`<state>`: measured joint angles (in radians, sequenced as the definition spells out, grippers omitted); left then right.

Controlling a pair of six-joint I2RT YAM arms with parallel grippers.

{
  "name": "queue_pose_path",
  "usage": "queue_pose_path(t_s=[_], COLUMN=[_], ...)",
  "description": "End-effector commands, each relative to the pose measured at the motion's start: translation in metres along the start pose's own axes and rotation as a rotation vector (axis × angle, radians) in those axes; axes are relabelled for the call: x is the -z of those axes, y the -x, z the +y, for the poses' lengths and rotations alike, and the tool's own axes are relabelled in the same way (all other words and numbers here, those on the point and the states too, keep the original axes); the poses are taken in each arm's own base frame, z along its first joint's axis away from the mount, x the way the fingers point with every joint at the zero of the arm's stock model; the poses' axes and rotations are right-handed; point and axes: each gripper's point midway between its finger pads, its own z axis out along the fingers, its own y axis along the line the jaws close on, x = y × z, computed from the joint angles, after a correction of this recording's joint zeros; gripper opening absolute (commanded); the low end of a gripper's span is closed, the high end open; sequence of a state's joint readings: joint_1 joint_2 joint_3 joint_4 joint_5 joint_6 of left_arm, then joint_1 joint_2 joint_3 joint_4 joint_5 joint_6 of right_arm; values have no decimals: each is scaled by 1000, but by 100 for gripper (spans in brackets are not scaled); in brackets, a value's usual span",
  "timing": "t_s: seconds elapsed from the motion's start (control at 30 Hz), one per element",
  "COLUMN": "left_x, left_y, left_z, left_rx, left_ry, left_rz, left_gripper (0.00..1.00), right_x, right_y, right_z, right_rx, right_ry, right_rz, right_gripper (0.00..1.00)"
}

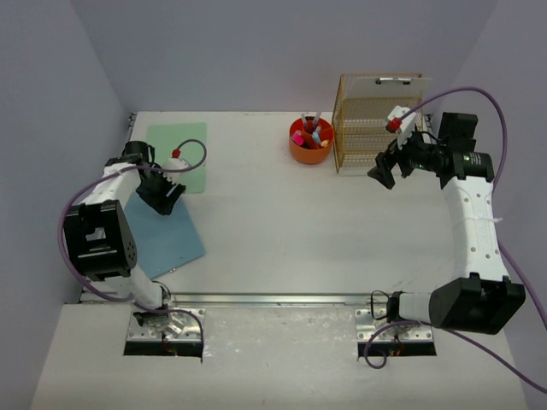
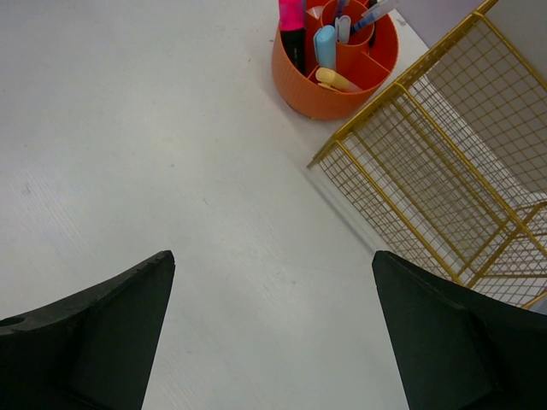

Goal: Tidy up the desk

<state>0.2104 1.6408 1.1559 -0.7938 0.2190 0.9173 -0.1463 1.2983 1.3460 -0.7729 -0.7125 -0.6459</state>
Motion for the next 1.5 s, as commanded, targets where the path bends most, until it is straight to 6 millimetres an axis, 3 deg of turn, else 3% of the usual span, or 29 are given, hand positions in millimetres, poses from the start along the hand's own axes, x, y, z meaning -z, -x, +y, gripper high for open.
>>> queue_pose_path(t_s=[0.0, 0.1, 0.3, 0.37, 0.57, 0.67, 0.83, 0.97, 1.03, 1.17, 1.47], left_x=[22, 30, 38, 40, 65, 84, 95, 91, 89, 86, 84], left_y=[22, 38, 68, 74, 80, 76, 70, 67, 67, 65, 62], left_z=[-16, -13, -9, -5, 18, 30, 35, 27, 23, 19, 10], left_rx=[-235, -342, -250, -193, 15, 154, 275, 326, 334, 353, 354], left_ry=[-86, -125, -119, -34, 155, 210, 228, 191, 177, 164, 157], left_rz=[-139, -172, -292, -355, -491, -544, -573, -576, -579, -587, -606], left_gripper=[63, 65, 66, 67, 72, 73, 74, 75, 75, 75, 75], right_x=[-9, -17, -51, -83, -172, -223, -272, -309, -317, -344, -360], right_y=[6, 4, 10, 20, 60, 72, 77, 55, 57, 37, 5], right_z=[16, 31, 81, 115, 174, 191, 238, 282, 285, 315, 370], right_rx=[-37, -121, -458, -594, -807, -914, -1009, -1075, -1083, -1088, -1001], right_ry=[66, 125, 353, 492, 677, 714, 791, 822, 823, 791, 743], right_rz=[-19, -13, 6, 33, 63, 72, 88, 124, 100, 131, 212], right_gripper=[99, 98, 85, 74, 61, 58, 54, 51, 51, 50, 49])
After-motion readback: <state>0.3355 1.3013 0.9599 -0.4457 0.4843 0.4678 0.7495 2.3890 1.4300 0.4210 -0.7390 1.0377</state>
